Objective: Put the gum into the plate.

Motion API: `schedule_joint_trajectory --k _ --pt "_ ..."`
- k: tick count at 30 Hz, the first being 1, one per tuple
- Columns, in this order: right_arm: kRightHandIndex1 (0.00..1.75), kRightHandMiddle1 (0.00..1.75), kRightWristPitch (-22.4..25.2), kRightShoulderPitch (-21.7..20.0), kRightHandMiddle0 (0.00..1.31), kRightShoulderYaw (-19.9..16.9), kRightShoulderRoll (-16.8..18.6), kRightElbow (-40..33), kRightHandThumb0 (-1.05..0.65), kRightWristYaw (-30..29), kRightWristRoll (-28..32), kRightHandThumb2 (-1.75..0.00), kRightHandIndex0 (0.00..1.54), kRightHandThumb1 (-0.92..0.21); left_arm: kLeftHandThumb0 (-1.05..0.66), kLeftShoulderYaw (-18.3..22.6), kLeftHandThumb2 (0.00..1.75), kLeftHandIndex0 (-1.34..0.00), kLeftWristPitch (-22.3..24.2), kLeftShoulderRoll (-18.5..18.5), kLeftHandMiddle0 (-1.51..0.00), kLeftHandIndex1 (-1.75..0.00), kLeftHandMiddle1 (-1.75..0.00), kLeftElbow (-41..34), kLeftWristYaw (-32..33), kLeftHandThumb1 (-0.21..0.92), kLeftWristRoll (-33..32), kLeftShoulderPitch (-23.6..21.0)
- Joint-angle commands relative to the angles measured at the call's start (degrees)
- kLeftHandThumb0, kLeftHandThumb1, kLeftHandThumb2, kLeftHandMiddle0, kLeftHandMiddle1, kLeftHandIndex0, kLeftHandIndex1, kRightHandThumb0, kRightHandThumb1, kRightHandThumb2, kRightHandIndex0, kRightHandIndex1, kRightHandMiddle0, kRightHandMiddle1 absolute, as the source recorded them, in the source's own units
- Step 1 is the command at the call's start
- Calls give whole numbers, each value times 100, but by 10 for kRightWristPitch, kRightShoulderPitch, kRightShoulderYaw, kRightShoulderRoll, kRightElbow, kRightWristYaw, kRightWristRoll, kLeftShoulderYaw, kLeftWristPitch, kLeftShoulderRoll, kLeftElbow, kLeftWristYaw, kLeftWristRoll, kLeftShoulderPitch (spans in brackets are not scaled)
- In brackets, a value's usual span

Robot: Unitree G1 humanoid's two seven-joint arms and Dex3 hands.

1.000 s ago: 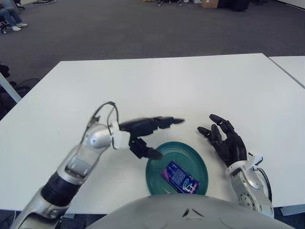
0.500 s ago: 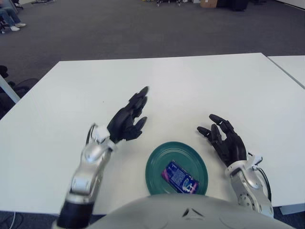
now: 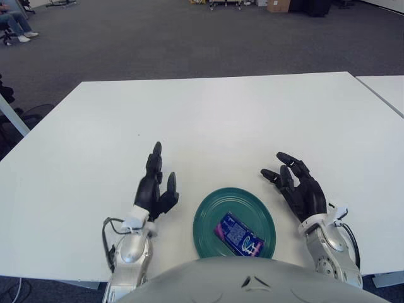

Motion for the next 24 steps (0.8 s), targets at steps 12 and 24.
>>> schedule_joint_trajectory --k 12,24 --pt "37 83 -81 49 3 43 -20 51 -70 27 -78 -63 45 -92 -105 -22 109 -3 -84 -33 -31 -43 -2 73 66 92 17 22" --pt "2 48 -234 72 0 102 -50 60 -77 40 -212 -73 23 -92 -100 -18 106 -5 -154 -36 -47 -79 -3 128 30 92 -70 21"
